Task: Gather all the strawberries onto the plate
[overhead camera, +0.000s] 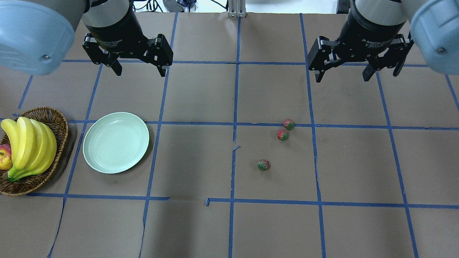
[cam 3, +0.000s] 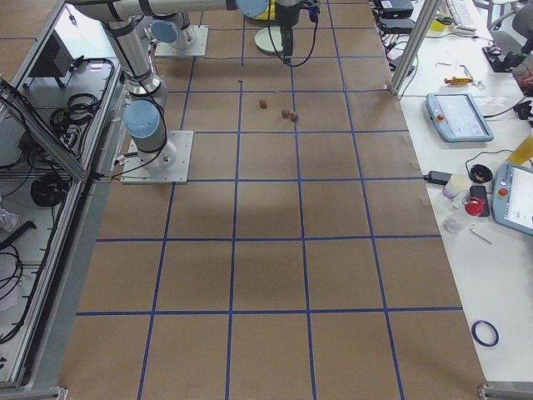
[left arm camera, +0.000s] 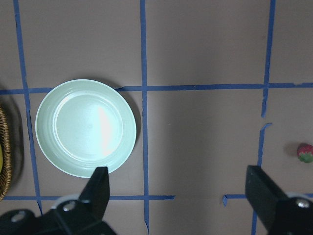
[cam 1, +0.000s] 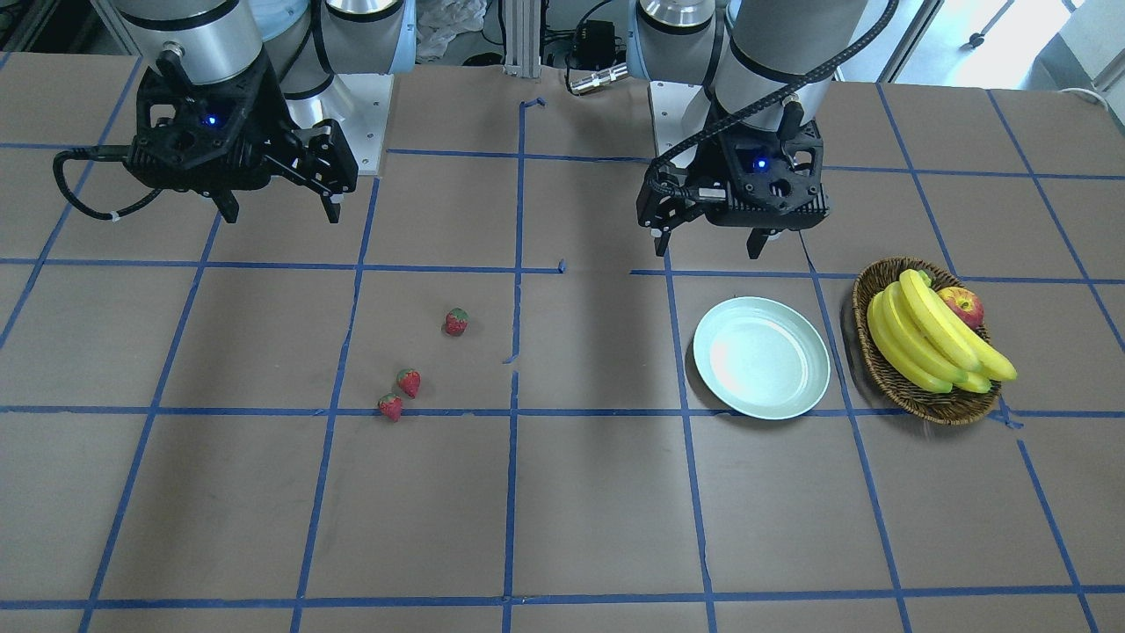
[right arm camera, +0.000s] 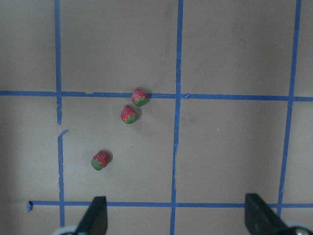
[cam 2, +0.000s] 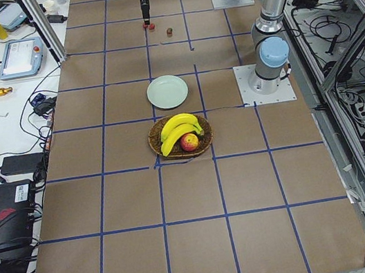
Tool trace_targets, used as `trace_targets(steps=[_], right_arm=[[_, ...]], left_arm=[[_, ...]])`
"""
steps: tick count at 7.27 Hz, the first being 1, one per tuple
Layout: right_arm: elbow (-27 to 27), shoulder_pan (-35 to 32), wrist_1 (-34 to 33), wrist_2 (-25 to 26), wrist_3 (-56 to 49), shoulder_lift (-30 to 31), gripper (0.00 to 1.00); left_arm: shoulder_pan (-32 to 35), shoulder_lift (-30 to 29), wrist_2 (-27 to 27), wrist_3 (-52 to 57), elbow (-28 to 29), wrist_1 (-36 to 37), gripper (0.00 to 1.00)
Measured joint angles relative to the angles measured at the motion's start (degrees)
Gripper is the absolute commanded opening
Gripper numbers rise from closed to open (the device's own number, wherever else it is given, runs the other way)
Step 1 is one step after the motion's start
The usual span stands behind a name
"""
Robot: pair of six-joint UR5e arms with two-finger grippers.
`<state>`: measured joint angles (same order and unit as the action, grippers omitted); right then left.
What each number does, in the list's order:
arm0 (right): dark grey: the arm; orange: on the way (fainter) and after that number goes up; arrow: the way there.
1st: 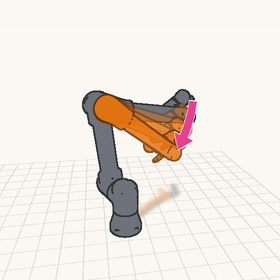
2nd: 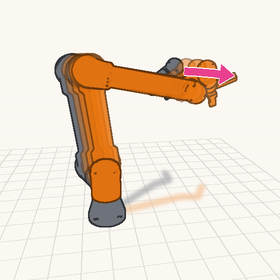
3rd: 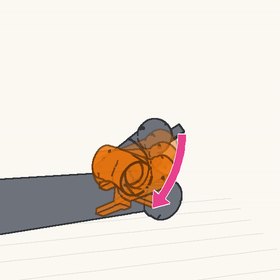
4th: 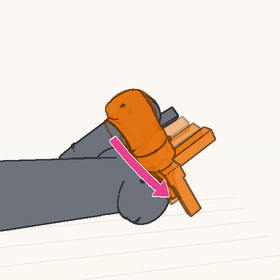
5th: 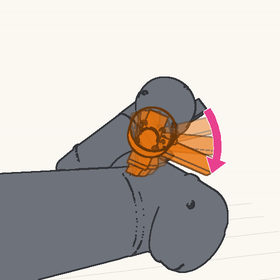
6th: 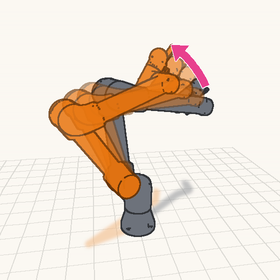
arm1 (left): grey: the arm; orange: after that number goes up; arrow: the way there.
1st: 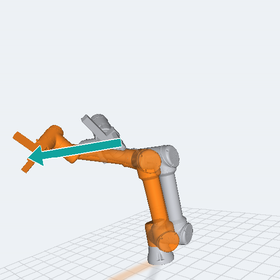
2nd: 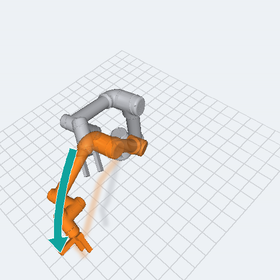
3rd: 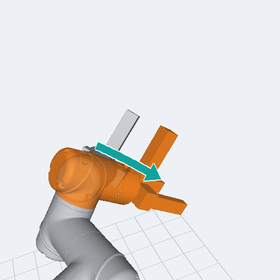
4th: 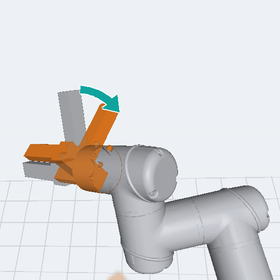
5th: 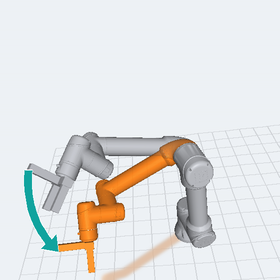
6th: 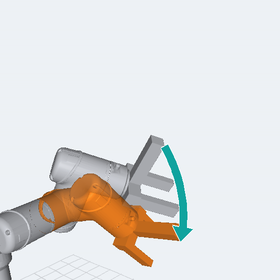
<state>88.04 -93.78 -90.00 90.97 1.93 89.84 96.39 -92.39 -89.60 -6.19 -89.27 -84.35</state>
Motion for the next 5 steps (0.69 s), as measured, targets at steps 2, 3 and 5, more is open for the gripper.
trace_targets(steps=[2,3,5], right_arm=[[0.1,0.0,0.0,0.0,0.0,0.0,1.0],[0.1,0.0,0.0,0.0,0.0,0.0,1.0],[0.1,0.0,0.0,0.0,0.0,0.0,1.0]], left_arm=[[0.1,0.0,0.8,0.1,0.1,0.0,1.0],[0.1,0.1,-0.3,0.3,-0.1,0.2,1.0],[0.1,0.6,-3.9,0.7,-0.6,0.1,1.0]])
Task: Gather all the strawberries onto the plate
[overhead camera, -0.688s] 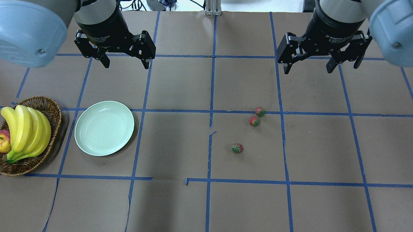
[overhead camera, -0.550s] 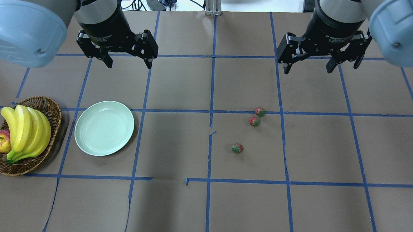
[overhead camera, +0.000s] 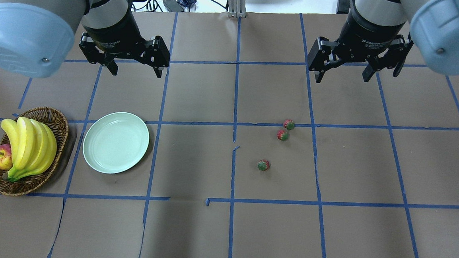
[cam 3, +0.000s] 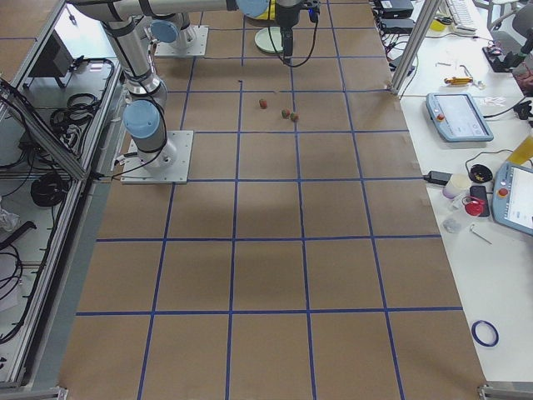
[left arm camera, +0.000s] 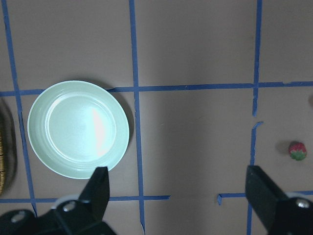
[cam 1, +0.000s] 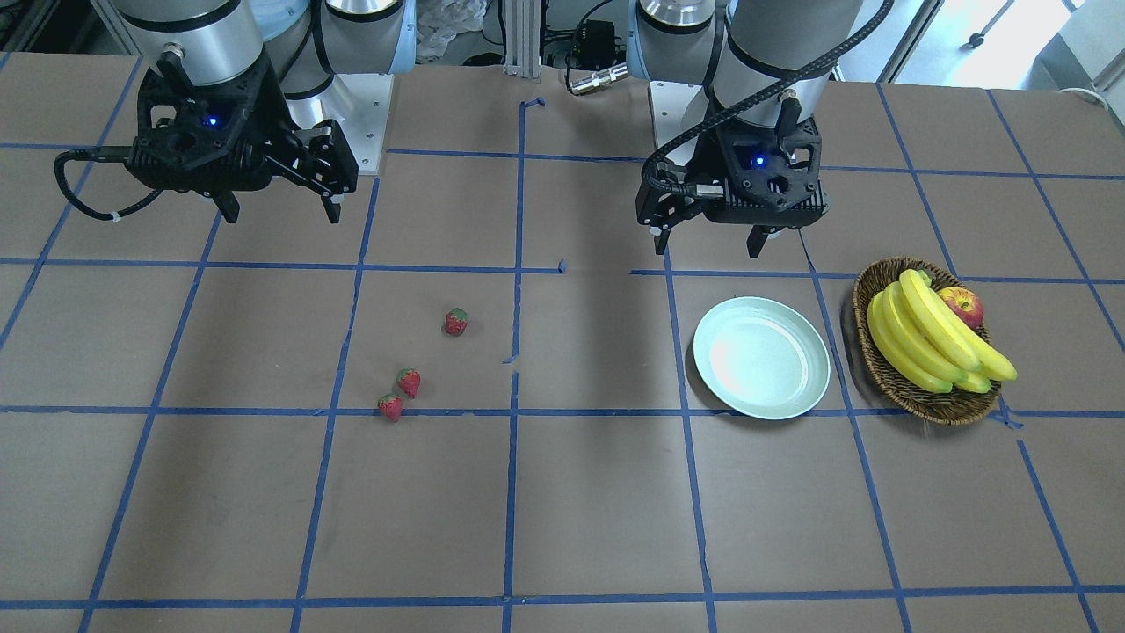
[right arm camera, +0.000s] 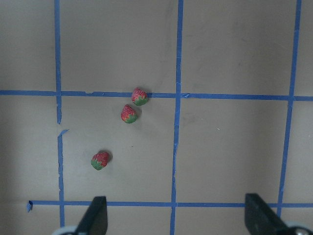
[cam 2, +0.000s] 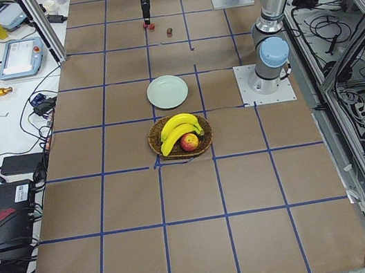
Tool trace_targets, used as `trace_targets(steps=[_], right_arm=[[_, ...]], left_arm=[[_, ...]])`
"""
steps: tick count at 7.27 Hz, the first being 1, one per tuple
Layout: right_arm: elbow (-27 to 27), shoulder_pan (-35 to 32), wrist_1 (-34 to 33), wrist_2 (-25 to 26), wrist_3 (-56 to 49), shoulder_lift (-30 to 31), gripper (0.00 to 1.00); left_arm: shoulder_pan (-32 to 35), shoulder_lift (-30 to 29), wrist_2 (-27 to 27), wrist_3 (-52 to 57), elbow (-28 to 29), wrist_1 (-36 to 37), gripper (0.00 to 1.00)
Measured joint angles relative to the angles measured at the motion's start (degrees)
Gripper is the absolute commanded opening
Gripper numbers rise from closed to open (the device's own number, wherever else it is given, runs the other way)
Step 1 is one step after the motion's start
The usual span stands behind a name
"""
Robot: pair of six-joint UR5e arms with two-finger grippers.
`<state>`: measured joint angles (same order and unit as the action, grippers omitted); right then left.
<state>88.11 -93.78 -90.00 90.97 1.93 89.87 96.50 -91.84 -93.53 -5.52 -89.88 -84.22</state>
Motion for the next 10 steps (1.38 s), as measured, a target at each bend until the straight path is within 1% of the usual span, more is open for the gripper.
trace_targets(steps=[3,5,6,8,10], right_arm=[[-0.1,0.0,0.0,-0.1,0.0,0.0,1.0],[-0.1,0.0,0.0,-0.1,0.1,0.0,1.0],[-0.1,-0.1,0.0,-0.1,0.1,0.0,1.0],[-0.1,-0.1,0.0,-0.1,0.1,0.0,1.0],[0.1,-0.1,0.0,0.0,0.1,0.0,1.0]], left_arm=[[0.0,1.2,-0.6,-0.8,-0.7,-0.5,1.0],[-0.4,1.3,-0.1,-0.9,0.2,-2.8,1.0],[-0.6,1.3,1.7,-1.2,0.8,-4.4,1.0],[-0.8,1.3,8.8,-0.9,1.7,-5.7,1.0],[-0.9,1.4,9.6,0.0,1.9,-5.8,0.99]])
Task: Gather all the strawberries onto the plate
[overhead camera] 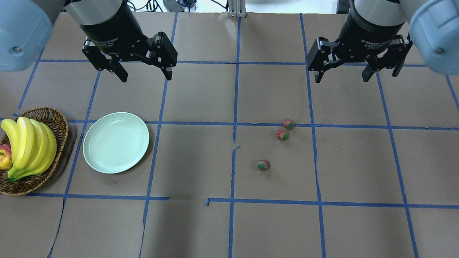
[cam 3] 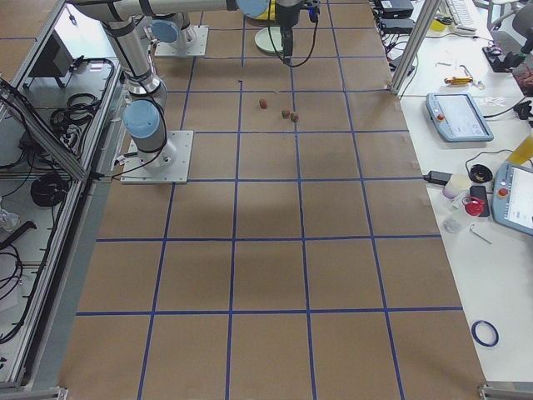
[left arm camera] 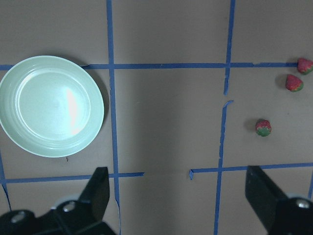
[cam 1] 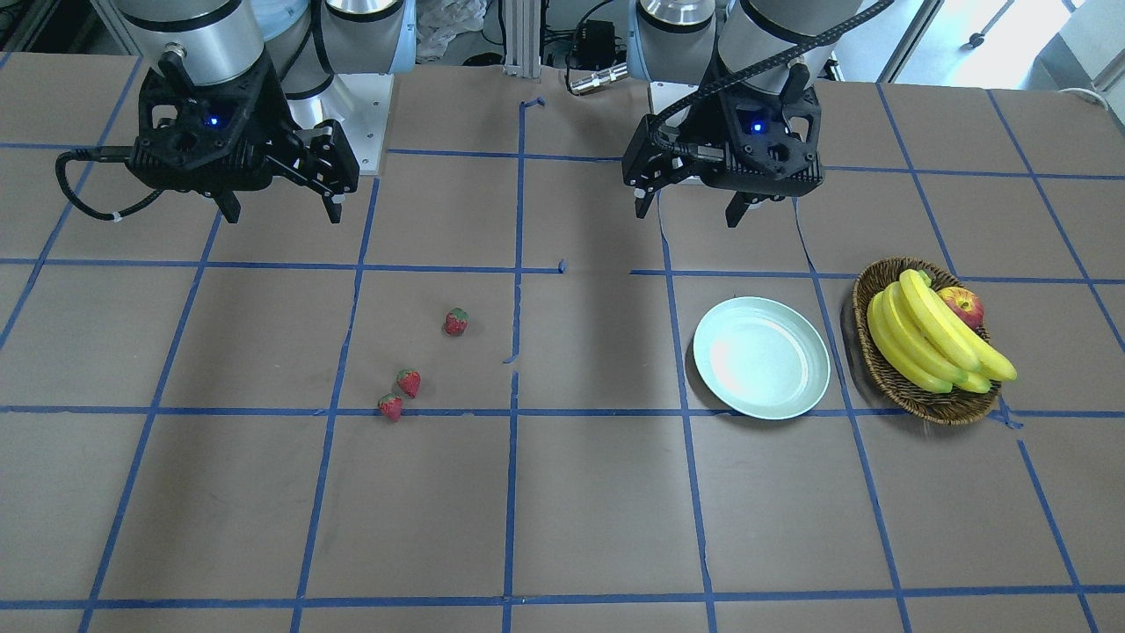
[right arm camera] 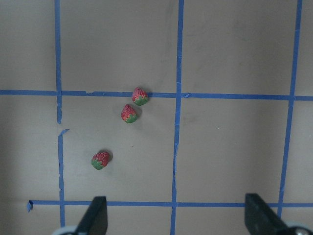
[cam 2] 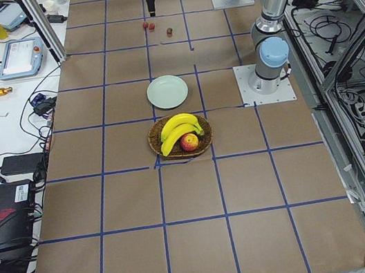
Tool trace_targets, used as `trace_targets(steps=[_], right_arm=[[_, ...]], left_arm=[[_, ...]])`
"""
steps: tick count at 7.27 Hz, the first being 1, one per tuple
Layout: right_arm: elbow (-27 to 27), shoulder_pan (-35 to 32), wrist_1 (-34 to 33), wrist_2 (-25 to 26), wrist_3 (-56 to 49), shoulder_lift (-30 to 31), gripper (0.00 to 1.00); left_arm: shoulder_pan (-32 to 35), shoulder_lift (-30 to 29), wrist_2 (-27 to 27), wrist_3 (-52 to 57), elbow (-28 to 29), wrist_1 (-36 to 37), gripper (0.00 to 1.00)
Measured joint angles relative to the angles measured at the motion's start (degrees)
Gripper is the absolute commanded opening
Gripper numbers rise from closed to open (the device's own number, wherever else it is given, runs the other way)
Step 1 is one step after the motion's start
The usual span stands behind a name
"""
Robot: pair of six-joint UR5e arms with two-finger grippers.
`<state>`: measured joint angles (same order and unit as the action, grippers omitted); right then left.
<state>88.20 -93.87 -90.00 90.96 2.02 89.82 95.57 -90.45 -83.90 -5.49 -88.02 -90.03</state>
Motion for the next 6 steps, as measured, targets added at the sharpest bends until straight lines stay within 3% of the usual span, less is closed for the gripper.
trace_targets(steps=[3,6], right_arm=[[0.2,0.0,-0.1,0.1,-0.1,-0.1,1.0],[0.3,0.0,-0.2,0.5,-0.1,-1.1,1.0]], left_arm=[[0.0,-0.4,-2.2,0.1,-0.2,1.2,0.9],[0.0,-1.0,-3.0,-0.1,-0.6,4.1,0.9]])
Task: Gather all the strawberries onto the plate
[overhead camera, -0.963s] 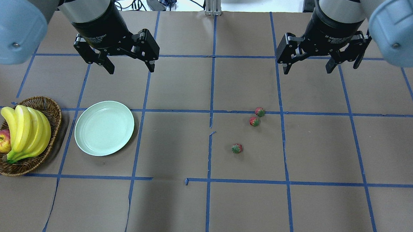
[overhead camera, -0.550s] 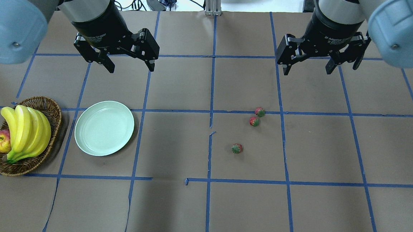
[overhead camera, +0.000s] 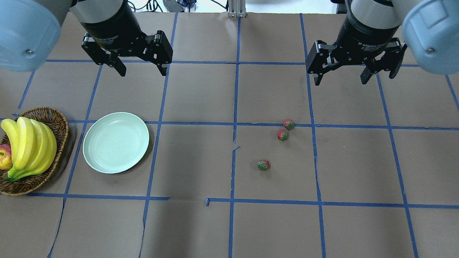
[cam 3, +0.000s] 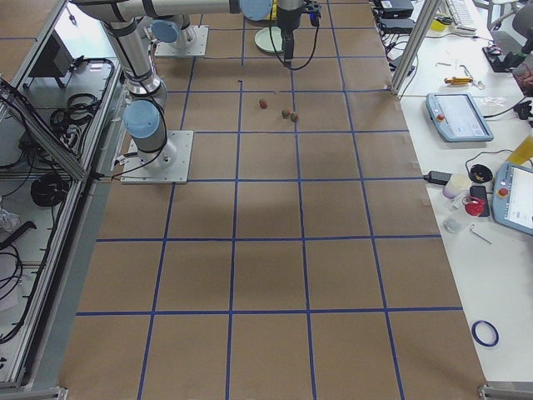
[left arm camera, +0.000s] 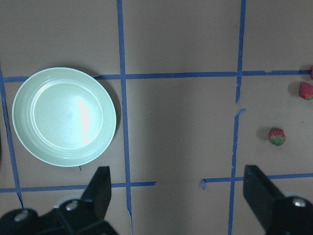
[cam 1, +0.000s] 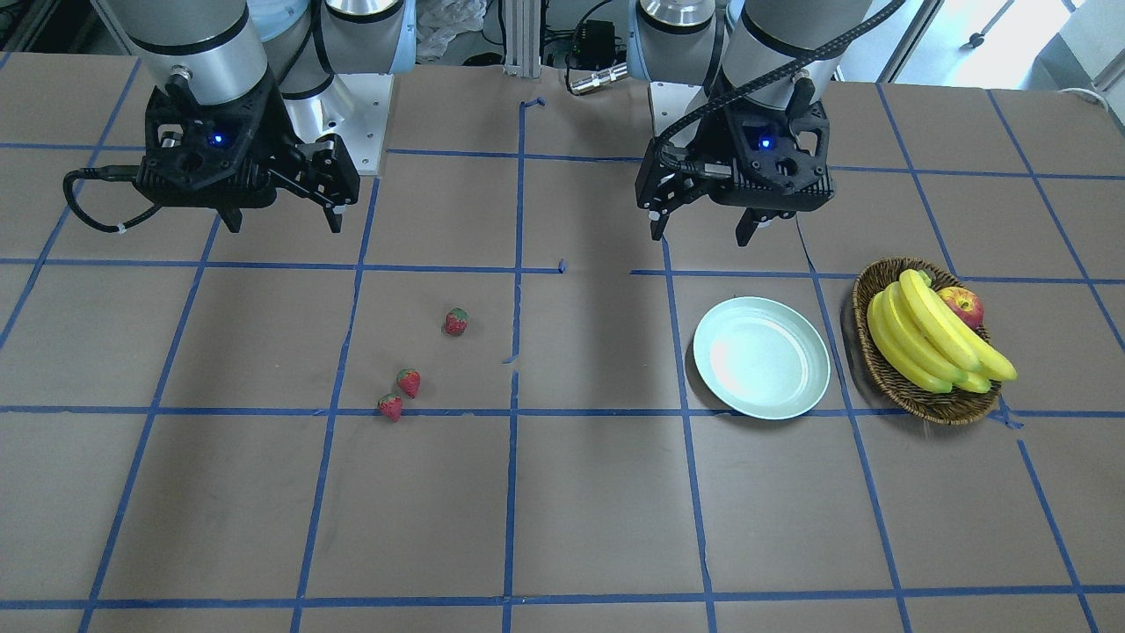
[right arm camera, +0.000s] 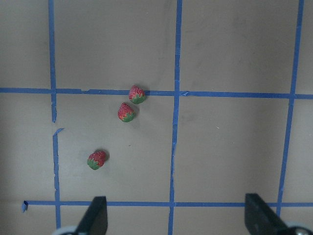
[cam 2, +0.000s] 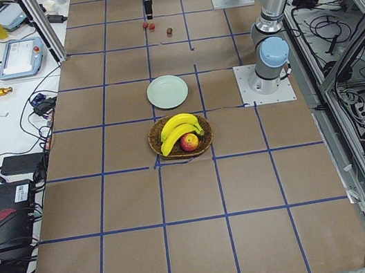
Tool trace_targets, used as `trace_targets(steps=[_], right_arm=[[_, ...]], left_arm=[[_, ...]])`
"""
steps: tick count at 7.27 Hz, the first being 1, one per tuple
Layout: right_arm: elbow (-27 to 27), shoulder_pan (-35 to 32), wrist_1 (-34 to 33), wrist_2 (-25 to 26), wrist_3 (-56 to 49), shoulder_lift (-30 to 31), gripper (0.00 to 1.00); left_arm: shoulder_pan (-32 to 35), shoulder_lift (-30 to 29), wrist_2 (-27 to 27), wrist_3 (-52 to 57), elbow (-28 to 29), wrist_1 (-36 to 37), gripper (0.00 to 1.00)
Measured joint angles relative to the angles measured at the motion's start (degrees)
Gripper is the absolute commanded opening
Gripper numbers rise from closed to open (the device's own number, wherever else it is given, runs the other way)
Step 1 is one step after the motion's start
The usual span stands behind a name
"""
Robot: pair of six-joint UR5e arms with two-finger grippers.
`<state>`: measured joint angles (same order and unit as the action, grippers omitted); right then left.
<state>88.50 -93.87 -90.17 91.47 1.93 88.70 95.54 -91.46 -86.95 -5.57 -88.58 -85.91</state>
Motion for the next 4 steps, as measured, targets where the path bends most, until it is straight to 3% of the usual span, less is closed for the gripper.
trace_targets(steps=[2,4], right_arm=[[0.2,-0.1,-0.3,0.1,0.0,-0.9,1.0],[2.9,-1.0,-4.6,0.1,0.1,-4.4,1.0]], left_arm=[[0.0,-0.1,-0.4,0.2,-0.3,0.7,0.99],[0.0,-0.2,-0.5,0.4,-0.9,0.8,1.0]])
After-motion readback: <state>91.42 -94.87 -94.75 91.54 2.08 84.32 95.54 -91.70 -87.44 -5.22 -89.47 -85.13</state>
